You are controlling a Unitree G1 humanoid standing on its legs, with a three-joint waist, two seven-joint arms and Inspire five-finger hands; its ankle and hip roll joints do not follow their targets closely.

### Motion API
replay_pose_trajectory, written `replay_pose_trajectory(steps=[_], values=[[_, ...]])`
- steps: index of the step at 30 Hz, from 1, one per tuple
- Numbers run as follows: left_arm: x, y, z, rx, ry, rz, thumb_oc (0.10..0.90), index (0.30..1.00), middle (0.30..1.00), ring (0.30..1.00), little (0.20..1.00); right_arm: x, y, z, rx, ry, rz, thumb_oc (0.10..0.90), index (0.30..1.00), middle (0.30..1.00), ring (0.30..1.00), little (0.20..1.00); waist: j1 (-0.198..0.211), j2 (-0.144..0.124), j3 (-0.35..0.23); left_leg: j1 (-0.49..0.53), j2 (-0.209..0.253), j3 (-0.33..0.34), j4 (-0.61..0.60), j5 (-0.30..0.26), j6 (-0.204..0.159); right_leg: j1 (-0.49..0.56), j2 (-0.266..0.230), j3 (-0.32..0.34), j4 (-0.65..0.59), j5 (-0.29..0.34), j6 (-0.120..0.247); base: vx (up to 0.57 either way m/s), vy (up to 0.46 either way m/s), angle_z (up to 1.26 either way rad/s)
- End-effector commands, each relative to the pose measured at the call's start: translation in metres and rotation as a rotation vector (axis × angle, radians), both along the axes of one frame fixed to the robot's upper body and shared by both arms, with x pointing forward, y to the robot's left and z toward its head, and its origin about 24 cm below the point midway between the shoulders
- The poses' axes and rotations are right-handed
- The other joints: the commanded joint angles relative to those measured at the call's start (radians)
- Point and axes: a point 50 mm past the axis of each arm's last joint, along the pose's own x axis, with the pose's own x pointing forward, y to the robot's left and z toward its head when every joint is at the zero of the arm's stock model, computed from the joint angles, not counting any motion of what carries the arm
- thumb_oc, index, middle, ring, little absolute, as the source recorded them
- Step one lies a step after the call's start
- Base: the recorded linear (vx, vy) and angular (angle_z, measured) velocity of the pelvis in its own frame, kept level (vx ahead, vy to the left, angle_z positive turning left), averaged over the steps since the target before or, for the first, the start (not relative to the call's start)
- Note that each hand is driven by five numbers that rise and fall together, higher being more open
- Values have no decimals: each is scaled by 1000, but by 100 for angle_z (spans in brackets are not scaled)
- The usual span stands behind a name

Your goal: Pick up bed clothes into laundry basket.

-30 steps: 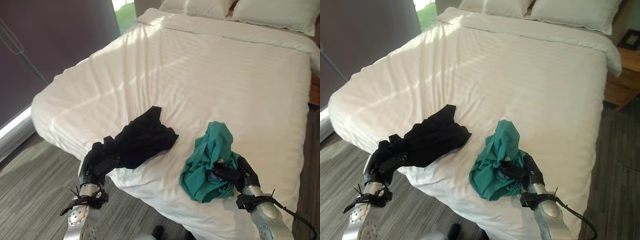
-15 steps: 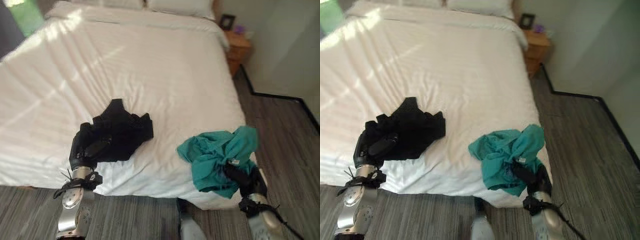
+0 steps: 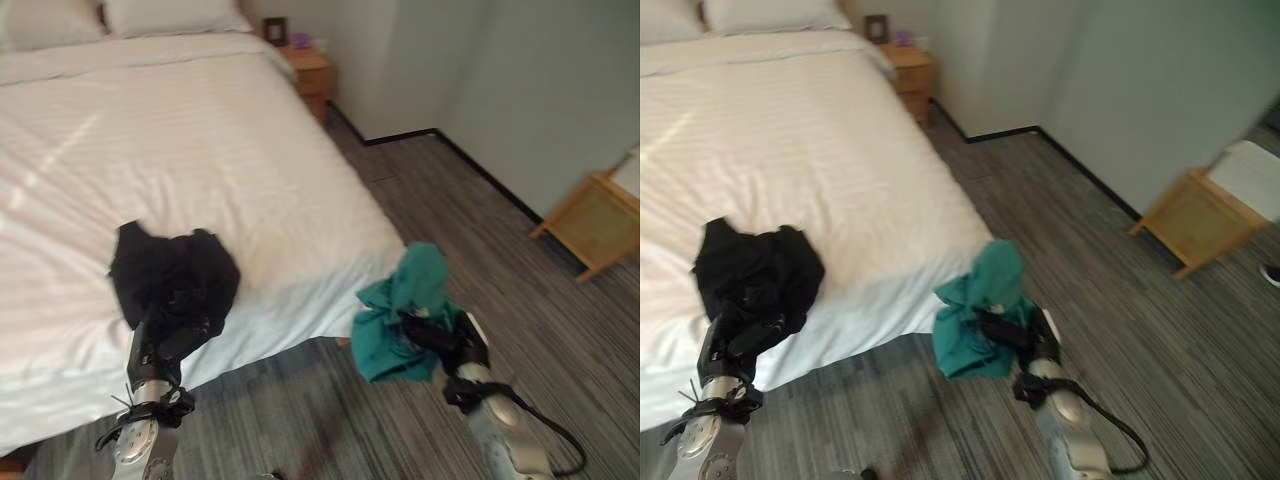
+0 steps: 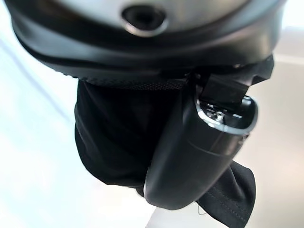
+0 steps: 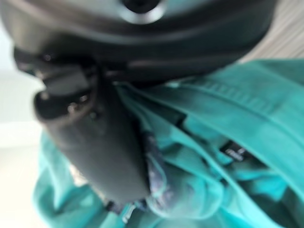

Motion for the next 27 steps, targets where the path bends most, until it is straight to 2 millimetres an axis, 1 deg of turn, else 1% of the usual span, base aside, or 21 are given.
replay_pose_trajectory(steps=[1,2,3,4,5,6,7,8,9,10,11,12,13,14,16,19,21,23,24,26,27], values=[[24,1,61,114,-314,-37,400,300,300,300,300,6,-21,60,-52,-299,-10,400,300,300,300,300,-89,19,-68,-143,33,-108,-34,67,-57,117,101,167,-217,-54,30,-171,-491,-139],[26,5,65,127,-328,-33,400,300,300,300,300,3,-24,59,-78,-293,-7,400,300,300,300,300,-112,16,-56,-145,72,-127,5,79,-78,118,125,205,-242,-57,11,-220,-418,-123],[30,5,66,136,-332,-35,400,300,300,300,300,1,-27,54,-111,-271,-7,400,300,300,300,300,-103,28,-33,-161,94,-202,12,167,-95,91,151,247,-229,-41,-15,-201,-297,-133],[30,5,69,169,-326,-31,400,300,300,300,300,1,-30,51,-139,-249,-10,400,300,300,300,300,-73,35,-21,-154,58,-394,-15,211,-113,71,175,305,-227,-27,-24,-128,-226,-173],[28,8,73,191,-339,-10,400,300,300,300,300,2,-34,49,-129,-236,-27,400,300,300,300,300,-51,31,-12,-138,0,-566,-38,172,-110,59,189,364,-229,-20,-27,-15,-267,-206],[26,10,75,189,-350,12,400,300,300,300,300,2,-40,45,-118,-220,-44,400,300,300,300,300,-49,27,-4,-119,-27,-671,-27,154,-118,54,213,435,-244,-6,-23,-7,-256,-238],[27,12,77,189,-363,22,400,300,300,300,300,-1,-46,45,-125,-216,-56,400,300,300,300,300,-64,26,-5,-104,-14,-690,-28,164,-127,47,225,473,-253,6,-20,-27,-181,-252],[29,10,83,196,-388,11,400,300,300,300,300,-7,-54,43,-142,-203,-79,400,300,300,300,300,-81,30,-6,-88,-6,-711,-39,169,-133,41,234,504,-253,10,-20,-28,-101,-214],[31,8,84,192,-398,1,400,300,300,300,300,-10,-60,41,-152,-191,-99,400,300,300,300,300,-102,35,-12,-67,-19,-750,-65,149,-128,35,250,542,-253,7,-18,-25,-56,-201],[32,8,84,192,-399,1,400,300,300,300,300,-10,-60,41,-152,-192,-100,400,300,300,300,300,-98,35,-14,-68,-18,-747,-72,156,-129,30,251,545,-254,12,-18,11,-36,-159],[34,4,85,176,-410,-10,400,300,300,300,300,-12,-66,41,-156,-187,-126,400,300,300,300,300,-120,45,-20,-48,-28,-751,-121,126,-120,29,264,576,-251,6,-17,-3,-29,-227],[36,0,82,158,-408,-19,400,300,300,300,300,-12,-68,40,-161,-184,-137,400,300,300,300,300,-126,55,-25,-43,-34,-740,-165,128,-115,21,276,591,-247,14,-20,12,4,-194],[42,-8,81,126,-416,-53,400,300,300,300,300,-17,-74,41,-170,-185,-178,400,300,300,300,300,-155,73,-31,-11,-35,-718,-227,135,-108,26,291,613,-253,10,-21,-7,48,-166],[46,-15,80,107,-422,-78,400,300,300,300,300,-23,-77,37,-158,-169,-198,400,300,300,300,300,-171,85,-37,1,-33,-705,-258,145,-103,27,294,616,-261,12,-25,-8,97,-90],[51,-25,79,84,-432,-112,400,300,300,300,300,-28,-79,30,-120,-157,-259,400,300,300,300,300,-192,103,-43,11,-54,-699,-289,161,-95,24,293,610,-268,15,-23,-27,81,-53],[49,-27,75,87,-417,-122,400,300,300,300,300,-35,-76,25,-82,-150,-275,400,300,300,300,300,-210,111,-56,19,-75,-679,-302,154,-85,35,288,614,-296,23,-14,-16,51,-7],[46,-26,70,82,-392,-119,400,300,300,300,300,-33,-75,25,-99,-148,-262,400,300,300,300,300,-210,113,-64,25,-79,-662,-304,148,-78,40,280,616,-308,29,-10,-21,60,-10],[41,-24,63,67,-360,-108,400,300,300,300,300,-28,-72,32,-96,-177,-255,400,300,300,300,300,-201,111,-69,34,-86,-651,-300,139,-71,48,273,620,-318,35,-4,2,59,-3],[34,10,-2,200,46,10,400,300,300,300,300,-18,-61,-24,-76,79,-220,400,300,300,300,300,-53,79,-25,52,-153,-837,-305,162,-88,4,256,295,-271,54,-6,0,0,0],[39,11,6,213,9,18,400,300,300,300,300,-12,-56,-19,-78,61,-192,400,300,300,300,300,-48,81,-25,55,-156,-852,-305,164,-91,11,255,283,-263,45,-10,23,-23,11],[39,11,6,213,9,18,400,300,300,300,300,-12,-56,-19,-78,61,-192,400,300,300,300,300,-48,81,-25,55,-156,-853,-305,165,-91,11,255,282,-263,45,-10,41,-29,39]])
